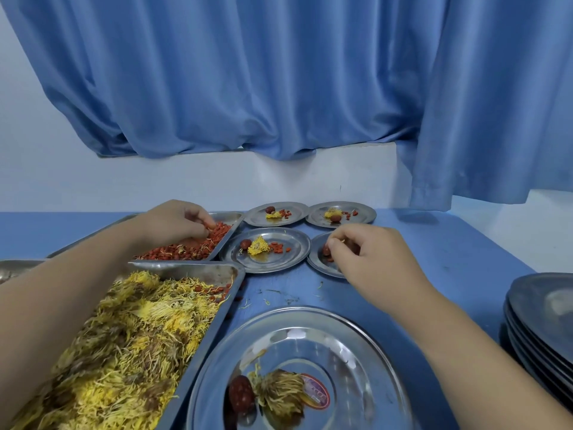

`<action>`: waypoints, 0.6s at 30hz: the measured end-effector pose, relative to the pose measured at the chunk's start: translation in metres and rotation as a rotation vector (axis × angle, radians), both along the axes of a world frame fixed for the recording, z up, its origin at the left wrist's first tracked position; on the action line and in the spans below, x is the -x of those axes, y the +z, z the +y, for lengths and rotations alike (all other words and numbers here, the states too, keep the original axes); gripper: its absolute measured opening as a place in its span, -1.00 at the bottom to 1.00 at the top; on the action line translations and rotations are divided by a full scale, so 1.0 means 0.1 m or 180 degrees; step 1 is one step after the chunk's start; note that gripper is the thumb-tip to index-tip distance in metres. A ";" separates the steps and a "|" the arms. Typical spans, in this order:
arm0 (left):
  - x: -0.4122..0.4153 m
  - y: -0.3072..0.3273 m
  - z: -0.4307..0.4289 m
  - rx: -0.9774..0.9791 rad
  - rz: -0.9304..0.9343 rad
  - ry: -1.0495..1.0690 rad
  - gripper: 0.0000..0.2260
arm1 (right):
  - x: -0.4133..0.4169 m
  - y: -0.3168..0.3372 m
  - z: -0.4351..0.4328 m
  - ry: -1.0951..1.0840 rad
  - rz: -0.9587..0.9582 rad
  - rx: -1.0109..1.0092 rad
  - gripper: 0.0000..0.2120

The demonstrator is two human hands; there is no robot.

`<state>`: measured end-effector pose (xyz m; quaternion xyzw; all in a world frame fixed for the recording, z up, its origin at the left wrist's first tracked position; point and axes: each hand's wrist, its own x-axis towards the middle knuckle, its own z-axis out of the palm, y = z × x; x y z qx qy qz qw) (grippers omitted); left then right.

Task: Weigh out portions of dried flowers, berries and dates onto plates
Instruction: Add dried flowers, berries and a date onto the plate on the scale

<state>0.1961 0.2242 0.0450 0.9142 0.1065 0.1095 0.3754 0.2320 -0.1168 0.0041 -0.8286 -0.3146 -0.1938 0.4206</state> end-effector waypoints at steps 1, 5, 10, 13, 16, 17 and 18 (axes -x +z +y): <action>0.07 0.03 -0.13 0.0089 0.0005 -0.0135 -0.88 | 0.01 0.01 0.00 -0.0004 -0.0016 -0.0014 -0.82; 0.36 0.12 -0.71 0.0303 0.0103 -0.0696 -0.86 | 0.12 0.10 0.01 0.0011 -0.0017 -0.0004 -0.82; 0.68 0.11 -1.26 0.0279 0.0297 -0.1181 -0.86 | 0.36 0.26 -0.09 -0.0197 -0.0094 -0.0030 -0.83; 0.75 0.02 -1.50 0.0175 0.0393 -0.1412 -0.85 | 0.61 0.20 -0.23 -0.0119 -0.0107 -0.0217 -0.82; 0.77 -0.08 -1.71 -0.0227 0.0534 -0.1556 -0.79 | 0.90 0.01 -0.45 -0.0100 -0.0012 0.0157 -0.85; 0.79 -0.10 -1.76 -0.0428 0.0550 -0.1588 -0.76 | 0.98 -0.05 -0.54 -0.0120 -0.0020 0.0292 -0.85; 0.81 -0.11 -1.80 -0.0584 0.0555 -0.1626 -0.73 | 1.06 -0.10 -0.63 -0.0147 -0.0058 0.0392 -0.85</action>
